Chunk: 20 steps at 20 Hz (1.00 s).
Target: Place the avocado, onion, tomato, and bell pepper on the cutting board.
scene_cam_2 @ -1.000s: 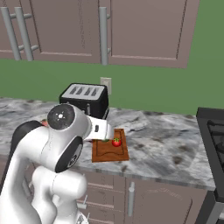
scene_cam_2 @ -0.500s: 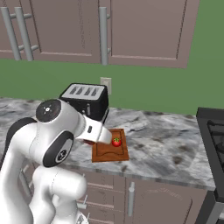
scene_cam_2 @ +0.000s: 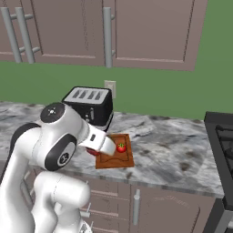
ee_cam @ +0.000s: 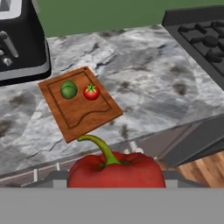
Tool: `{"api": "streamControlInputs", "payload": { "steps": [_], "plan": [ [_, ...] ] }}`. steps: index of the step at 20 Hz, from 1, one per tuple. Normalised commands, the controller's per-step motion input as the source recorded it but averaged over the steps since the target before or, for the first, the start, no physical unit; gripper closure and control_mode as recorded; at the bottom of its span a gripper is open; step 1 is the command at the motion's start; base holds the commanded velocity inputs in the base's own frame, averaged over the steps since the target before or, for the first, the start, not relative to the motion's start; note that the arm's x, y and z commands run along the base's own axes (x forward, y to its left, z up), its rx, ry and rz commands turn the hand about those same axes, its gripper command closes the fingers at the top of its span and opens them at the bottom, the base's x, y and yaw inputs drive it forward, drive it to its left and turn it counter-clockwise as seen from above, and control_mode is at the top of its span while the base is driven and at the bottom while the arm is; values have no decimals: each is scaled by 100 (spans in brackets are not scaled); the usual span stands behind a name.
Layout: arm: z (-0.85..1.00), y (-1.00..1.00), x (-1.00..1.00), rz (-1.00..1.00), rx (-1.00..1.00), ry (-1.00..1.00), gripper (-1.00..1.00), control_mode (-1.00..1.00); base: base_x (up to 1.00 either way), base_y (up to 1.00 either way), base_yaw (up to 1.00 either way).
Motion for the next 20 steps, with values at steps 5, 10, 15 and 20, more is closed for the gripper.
{"api": "streamControlInputs", "payload": {
  "steps": [5, 10, 15, 20],
  "plan": [
    [-27, -5, 0, 0, 7, 0, 100, -100, 0, 0, 0],
    [-38, -11, 7, 2, 7, 0, 100, -100, 0, 0, 0],
    [-42, 0, 38, 4, 6, 0, 100, -100, 0, 0, 0],
    [-40, 0, 45, 3, 3, 0, 100, -100, 0, 0, 0]
  ]
}}
